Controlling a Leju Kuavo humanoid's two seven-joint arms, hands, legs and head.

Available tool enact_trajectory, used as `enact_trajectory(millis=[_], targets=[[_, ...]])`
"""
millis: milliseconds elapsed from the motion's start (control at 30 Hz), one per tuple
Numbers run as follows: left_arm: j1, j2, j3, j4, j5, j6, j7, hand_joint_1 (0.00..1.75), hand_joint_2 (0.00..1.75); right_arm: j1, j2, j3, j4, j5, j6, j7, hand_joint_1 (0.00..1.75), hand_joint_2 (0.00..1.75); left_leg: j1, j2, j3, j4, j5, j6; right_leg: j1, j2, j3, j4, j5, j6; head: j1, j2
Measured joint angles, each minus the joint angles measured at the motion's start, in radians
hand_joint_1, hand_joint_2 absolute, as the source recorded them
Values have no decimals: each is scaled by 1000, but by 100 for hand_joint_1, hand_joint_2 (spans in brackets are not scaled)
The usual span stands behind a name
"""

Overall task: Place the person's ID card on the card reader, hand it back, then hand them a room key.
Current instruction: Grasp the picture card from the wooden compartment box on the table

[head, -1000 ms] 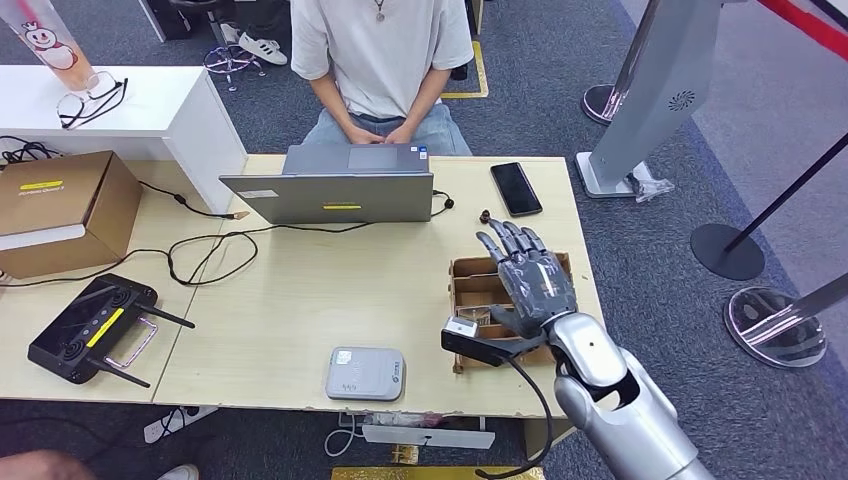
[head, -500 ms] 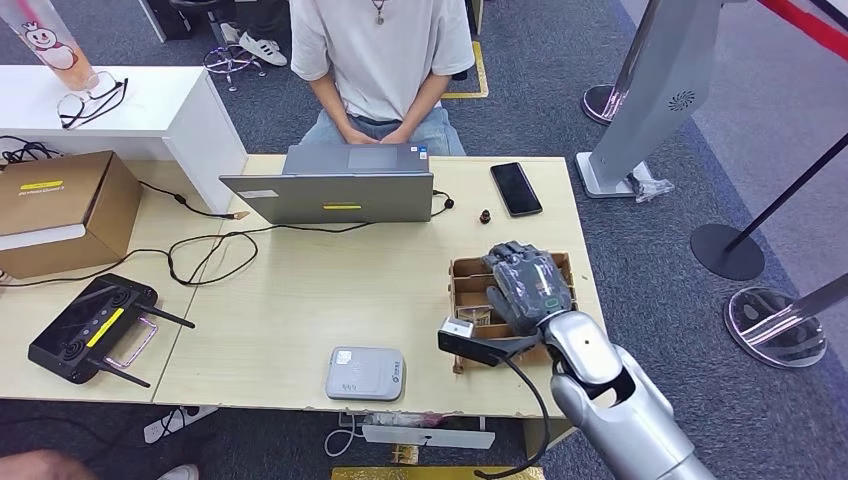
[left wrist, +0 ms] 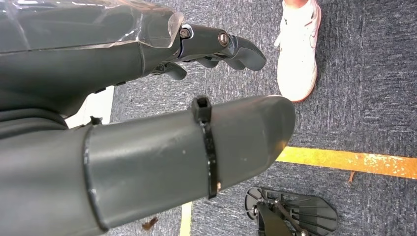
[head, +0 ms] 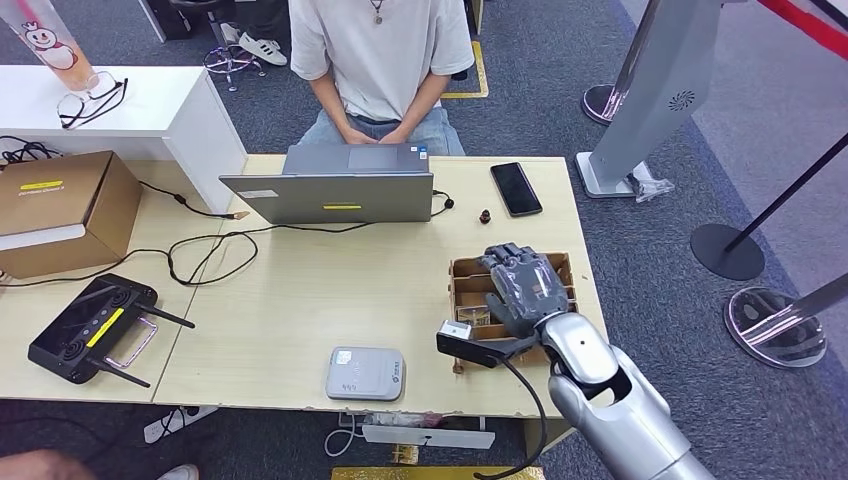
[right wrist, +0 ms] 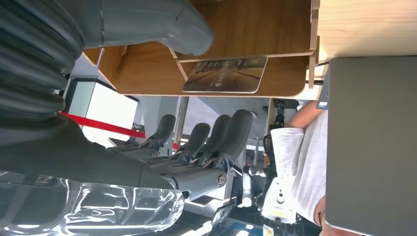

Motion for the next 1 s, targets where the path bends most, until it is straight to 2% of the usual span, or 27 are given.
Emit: enact_trajectory(millis=[533,1000], targets=[[-2,0,0,0,-5,-3,2,0,0,-13,2,10,16,-3,-2,3,75,175,0,0,0,0,0,0,0,0,0,0,0,0,0,0],[-5,0,0,0,-9,-5,9,0,0,-30,26,11,76,-15,-3,12,79,175,0,0,0,0,0,0,0,0,0,0,0,0,0,0]])
